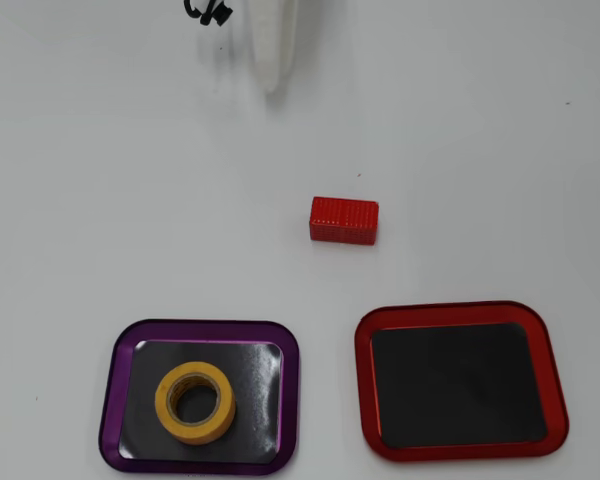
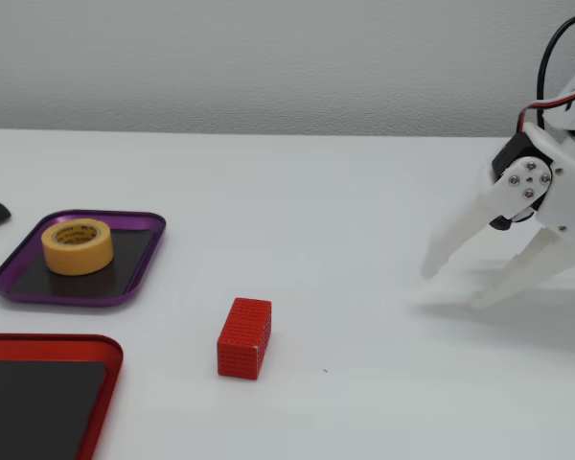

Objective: Grasp a tape and put it in the right purple dish.

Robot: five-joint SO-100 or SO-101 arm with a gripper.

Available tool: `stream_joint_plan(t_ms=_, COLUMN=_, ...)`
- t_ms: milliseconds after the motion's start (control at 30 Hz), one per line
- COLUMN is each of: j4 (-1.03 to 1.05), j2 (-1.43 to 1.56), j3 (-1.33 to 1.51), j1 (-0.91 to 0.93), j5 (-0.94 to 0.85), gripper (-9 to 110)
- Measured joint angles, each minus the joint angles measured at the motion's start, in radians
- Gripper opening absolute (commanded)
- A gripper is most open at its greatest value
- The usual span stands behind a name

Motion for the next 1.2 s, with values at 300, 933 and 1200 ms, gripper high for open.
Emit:
stream_joint_plan(t_ms=300, j4=-0.003, j2=0.000, j3=0.003, j1=-0.133, j5=0.000, gripper=0)
stream_joint_plan(t_ms=933, j4=0.008, j2=0.000, j3=0.003, j1=-0.117, j5=0.000, gripper=0)
stream_joint_plan(t_ms=1200, j4=0.008, j2=0.000, j3=0.003, j1=0.046, j5=0.000, gripper=0)
